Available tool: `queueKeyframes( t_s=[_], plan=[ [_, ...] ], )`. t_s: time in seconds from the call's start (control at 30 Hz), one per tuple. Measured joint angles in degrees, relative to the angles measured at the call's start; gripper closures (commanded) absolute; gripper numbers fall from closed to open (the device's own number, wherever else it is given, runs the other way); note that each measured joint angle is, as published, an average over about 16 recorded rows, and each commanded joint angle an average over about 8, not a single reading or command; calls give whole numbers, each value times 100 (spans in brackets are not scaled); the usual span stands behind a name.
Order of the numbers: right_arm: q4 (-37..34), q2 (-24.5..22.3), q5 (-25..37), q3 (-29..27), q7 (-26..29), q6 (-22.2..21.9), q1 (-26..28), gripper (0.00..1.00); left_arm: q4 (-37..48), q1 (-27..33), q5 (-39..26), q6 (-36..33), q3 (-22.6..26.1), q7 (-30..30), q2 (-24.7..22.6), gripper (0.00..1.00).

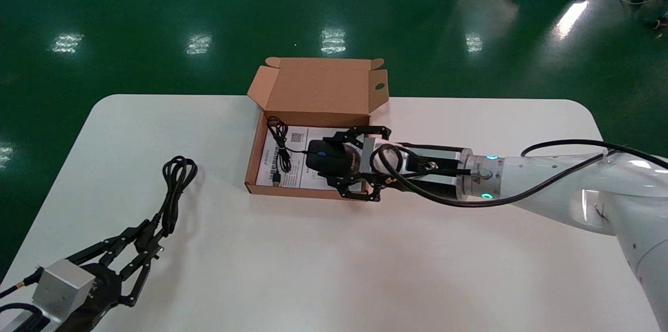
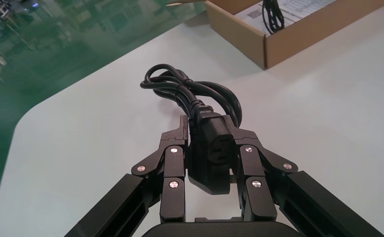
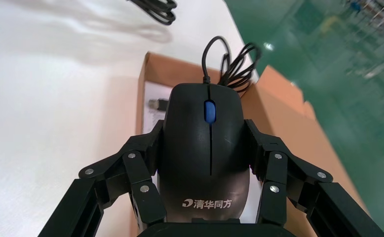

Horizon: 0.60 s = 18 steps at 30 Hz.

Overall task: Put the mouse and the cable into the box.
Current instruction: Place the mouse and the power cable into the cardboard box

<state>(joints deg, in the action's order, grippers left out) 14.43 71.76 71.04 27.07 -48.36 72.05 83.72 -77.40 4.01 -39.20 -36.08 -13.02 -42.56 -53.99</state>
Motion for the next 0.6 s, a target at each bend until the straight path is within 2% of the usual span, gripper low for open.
queueKeyframes(
  t_s=[0.1, 0.13, 0.6],
  plan=[
    [-278, 50, -1, 0, -150, 55, 67, 3, -1, 1, -6, -1, 14, 3, -7, 100],
    [-357, 62, -1, 1, -190, 74, 90, 0, 0, 4, -8, 0, 20, 4, -9, 100],
    [-994, 172, -21, -11, -543, 242, 316, 0, 6, 183, -55, -33, 63, -3, 86, 100]
  ],
)
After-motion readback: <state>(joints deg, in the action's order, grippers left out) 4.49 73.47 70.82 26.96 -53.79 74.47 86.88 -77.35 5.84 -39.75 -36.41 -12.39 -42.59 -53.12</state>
